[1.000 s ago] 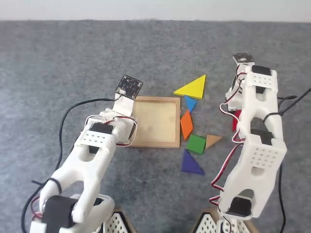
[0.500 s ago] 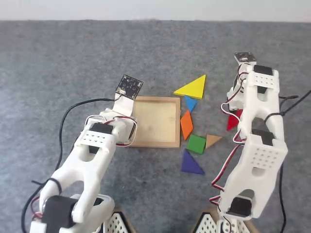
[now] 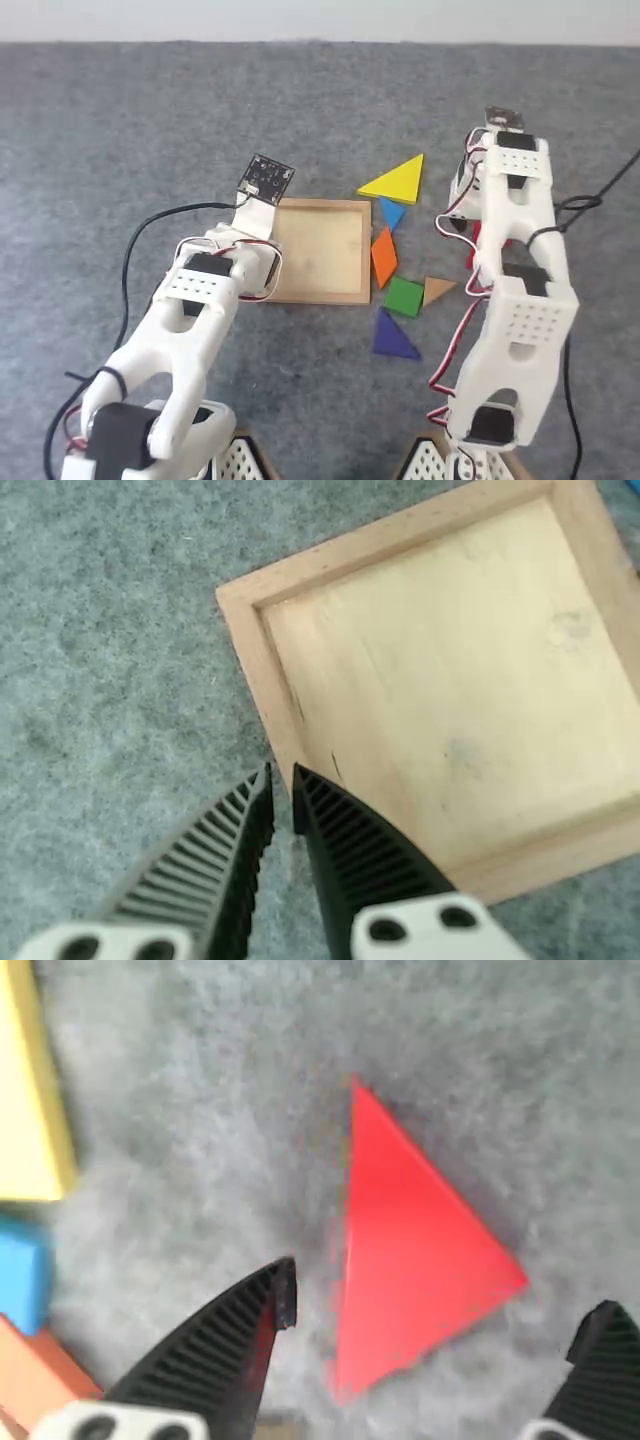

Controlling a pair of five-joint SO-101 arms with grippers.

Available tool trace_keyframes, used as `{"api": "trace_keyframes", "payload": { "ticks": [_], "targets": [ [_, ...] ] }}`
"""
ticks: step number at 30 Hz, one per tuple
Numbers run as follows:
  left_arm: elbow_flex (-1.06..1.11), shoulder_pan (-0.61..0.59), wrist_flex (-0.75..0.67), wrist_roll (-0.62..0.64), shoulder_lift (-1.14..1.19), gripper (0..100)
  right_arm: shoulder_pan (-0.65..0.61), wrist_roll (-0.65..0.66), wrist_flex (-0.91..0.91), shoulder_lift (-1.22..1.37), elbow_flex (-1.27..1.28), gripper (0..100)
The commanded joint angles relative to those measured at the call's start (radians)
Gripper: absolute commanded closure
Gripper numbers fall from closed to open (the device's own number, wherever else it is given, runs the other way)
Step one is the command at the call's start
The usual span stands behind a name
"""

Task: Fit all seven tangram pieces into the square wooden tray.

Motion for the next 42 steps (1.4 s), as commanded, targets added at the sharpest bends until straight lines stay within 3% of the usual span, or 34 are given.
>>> {"api": "trace_keyframes", "payload": {
  "ticks": [1, 11, 20, 30, 42],
  "targets": [
    [-0.005, -0.008, -0.021, 0.002, -0.048, 96, 0.007, -0.015, -0.004, 0.022, -0.097, 57.8],
    [-0.005, -0.005, -0.02, 0.002, -0.048, 96, 0.019, -0.02, 0.035, 0.101, -0.16, 58.2],
    [-0.005, -0.003, -0.02, -0.015, -0.048, 96, 0.03, -0.089, 0.09, 0.105, -0.163, 73.8],
    [-0.005, -0.003, -0.02, -0.015, -0.048, 96, 0.028, -0.092, 0.091, 0.105, -0.163, 62.4],
    [-0.005, -0.003, -0.02, -0.015, -0.048, 96, 0.012, -0.155, 0.147, 0.13, -0.167, 62.3]
  ]
}}
